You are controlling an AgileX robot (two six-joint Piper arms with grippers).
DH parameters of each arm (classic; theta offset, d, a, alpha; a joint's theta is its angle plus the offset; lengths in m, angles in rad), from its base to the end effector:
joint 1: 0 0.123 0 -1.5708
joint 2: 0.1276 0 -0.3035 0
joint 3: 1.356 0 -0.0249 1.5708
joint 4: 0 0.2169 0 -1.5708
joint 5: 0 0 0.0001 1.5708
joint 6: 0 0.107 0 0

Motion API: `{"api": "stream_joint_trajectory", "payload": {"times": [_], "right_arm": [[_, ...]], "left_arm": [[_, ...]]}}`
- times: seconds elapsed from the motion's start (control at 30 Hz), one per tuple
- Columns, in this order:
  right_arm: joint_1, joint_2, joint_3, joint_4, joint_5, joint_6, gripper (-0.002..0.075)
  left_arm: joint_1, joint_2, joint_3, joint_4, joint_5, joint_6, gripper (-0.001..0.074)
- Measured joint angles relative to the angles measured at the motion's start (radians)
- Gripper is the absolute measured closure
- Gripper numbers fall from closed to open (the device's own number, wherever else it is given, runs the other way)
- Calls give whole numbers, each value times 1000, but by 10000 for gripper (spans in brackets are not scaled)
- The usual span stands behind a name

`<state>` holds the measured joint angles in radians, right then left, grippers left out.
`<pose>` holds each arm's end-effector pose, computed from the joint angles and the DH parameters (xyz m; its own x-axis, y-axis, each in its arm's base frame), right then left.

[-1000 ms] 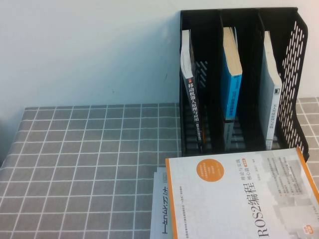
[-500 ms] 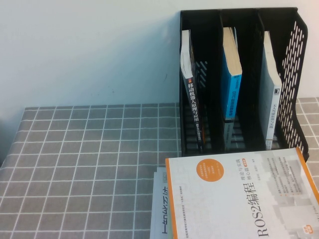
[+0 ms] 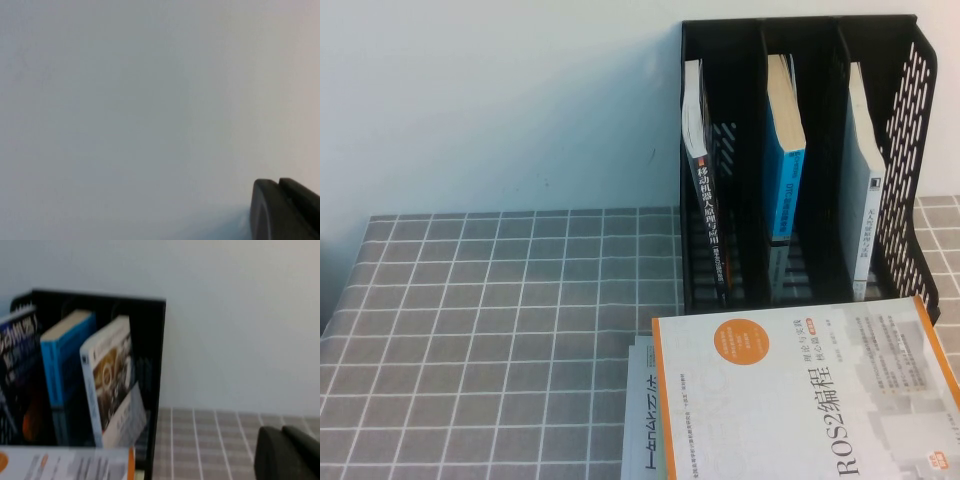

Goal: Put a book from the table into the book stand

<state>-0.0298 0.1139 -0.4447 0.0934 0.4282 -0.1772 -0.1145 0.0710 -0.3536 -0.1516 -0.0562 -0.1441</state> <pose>0.0005 0.0041 0.3054 -0.0077 -0.0918 -0.9957 -0.0097 0.9957 -0.0917 -0.0066 0.0017 0.3286 0.3611 -0.3346 -0.8704 0.2213 0.9375 -0.2686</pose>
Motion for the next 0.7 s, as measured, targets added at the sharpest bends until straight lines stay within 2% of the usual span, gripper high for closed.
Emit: {"api": "stream_joint_trajectory", "payload": {"times": [0.1,0.2,0.3,0.47,0.7], "right_arm": [[0,142,-96,-2,189,20,729],[0,321,-154,0,302,26,729],[0,483,-169,12,307,26,729],[0,694,-171,14,252,-22,729],[0,963,-173,5,201,-55,729]], "left_arm": [[0,92,-56,23,56,35,738],[0,202,-106,-19,174,-10,738],[0,290,-120,-139,273,-97,738],[0,390,-122,-319,440,-100,738],[0,421,-122,-684,636,202,738]]}}
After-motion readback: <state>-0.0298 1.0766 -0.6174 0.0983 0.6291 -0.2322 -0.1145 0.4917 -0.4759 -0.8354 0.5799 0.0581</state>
